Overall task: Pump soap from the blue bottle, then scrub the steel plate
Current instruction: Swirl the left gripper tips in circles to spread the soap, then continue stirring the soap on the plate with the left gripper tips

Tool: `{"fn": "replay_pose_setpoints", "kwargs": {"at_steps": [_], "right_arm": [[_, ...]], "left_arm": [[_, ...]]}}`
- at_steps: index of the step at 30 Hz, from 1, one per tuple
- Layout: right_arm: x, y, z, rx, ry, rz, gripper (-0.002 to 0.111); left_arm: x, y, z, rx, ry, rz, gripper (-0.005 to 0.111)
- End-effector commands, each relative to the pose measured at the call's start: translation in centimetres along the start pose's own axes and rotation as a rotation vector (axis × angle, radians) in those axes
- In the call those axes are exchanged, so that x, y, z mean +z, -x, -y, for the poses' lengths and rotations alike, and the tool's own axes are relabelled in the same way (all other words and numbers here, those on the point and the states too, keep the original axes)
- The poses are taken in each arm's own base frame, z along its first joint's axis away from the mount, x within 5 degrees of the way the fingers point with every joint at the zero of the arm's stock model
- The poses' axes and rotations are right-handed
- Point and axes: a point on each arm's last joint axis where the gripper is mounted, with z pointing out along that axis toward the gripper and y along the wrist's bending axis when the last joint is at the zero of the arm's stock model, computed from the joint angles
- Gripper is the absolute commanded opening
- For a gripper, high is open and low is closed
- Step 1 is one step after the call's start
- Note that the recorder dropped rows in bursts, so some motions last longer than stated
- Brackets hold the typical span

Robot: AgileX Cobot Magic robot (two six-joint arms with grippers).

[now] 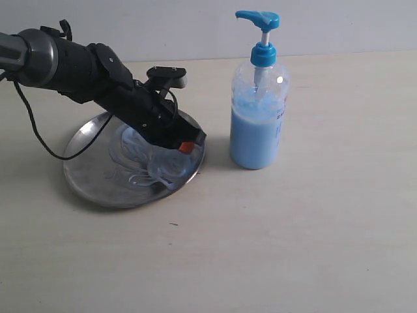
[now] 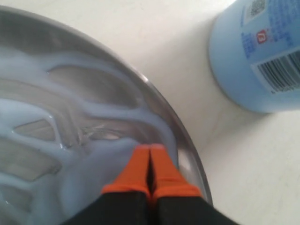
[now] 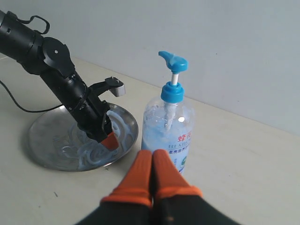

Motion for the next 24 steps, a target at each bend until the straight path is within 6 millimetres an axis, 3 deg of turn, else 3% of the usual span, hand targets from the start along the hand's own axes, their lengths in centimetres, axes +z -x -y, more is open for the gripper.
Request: {"fn": "replay_pose_setpoints", "kwargs": {"at_steps": [1, 13, 24], "right_arm": [[0.0, 0.0, 0.0, 0.003, -0.003, 0.011, 0.000], [0.0, -0.1, 0.0, 0.003, -0.002, 0.007, 0.000], [0.0, -0.1, 0.0, 0.003, -0.002, 0.007, 0.000]], "left_arm": [[-0.1, -0.2, 0.4, 0.011, -0.016, -0.015, 0.000], [1.8, -0.8, -0.6, -0.020, 0.020, -0.012, 0.000], [1.6, -1.7, 0.3, -0.027, -0.077, -0.111, 0.000]]}}
